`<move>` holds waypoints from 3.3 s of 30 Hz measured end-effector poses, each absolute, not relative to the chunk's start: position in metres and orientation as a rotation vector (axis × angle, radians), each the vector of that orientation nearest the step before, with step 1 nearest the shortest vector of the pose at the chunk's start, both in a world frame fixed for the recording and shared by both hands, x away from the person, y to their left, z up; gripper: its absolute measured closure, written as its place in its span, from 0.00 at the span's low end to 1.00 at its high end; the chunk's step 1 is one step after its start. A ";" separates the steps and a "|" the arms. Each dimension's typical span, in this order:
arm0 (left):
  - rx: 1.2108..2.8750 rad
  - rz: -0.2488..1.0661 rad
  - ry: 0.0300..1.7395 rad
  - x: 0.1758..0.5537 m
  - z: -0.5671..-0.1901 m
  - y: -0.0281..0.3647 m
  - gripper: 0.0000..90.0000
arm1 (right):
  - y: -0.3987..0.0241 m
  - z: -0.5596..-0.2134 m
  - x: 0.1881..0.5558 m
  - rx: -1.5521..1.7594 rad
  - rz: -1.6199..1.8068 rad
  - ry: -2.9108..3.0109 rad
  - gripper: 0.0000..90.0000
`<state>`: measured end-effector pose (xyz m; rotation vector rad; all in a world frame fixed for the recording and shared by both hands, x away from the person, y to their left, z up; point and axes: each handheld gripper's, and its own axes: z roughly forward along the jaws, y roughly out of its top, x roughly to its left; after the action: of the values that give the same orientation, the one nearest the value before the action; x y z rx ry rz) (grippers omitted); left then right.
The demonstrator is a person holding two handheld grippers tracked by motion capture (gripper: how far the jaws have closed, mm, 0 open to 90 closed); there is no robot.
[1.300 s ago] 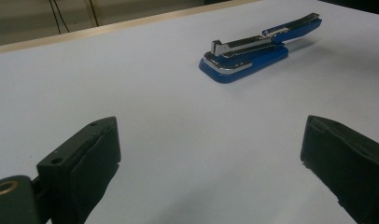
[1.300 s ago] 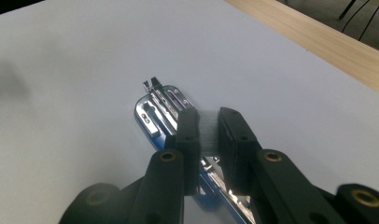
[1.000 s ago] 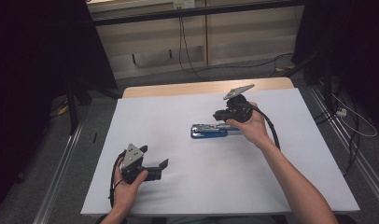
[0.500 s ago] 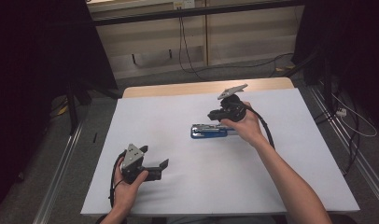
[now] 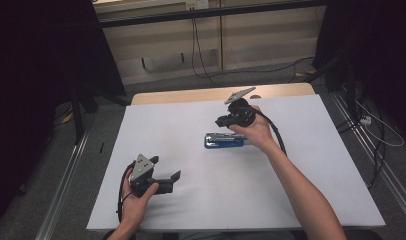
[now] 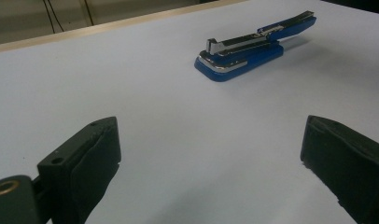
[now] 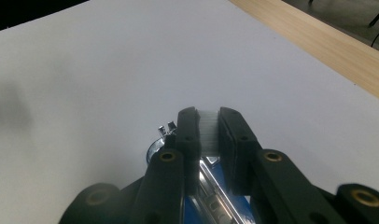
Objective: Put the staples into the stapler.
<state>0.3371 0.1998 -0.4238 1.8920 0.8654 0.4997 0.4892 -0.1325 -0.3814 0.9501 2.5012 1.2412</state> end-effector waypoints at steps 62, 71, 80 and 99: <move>1.891 0.497 0.866 0.337 -0.424 0.200 0.06 | -0.111 -0.399 0.504 0.595 1.153 2.691 0.88; 1.891 0.495 0.866 0.337 -0.424 0.200 0.06 | -0.112 -0.404 0.506 0.511 1.162 2.713 0.88; 1.890 0.496 0.865 0.337 -0.424 0.200 0.06 | -0.111 -0.403 0.506 0.416 1.121 2.734 0.88; 1.895 0.494 0.866 0.338 -0.424 0.201 0.06 | -0.107 -0.409 0.510 0.329 1.055 2.789 0.88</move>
<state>0.3375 0.2005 -0.4243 1.8952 0.8660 0.4944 0.5103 -0.1069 -0.4091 0.3285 2.7893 1.0551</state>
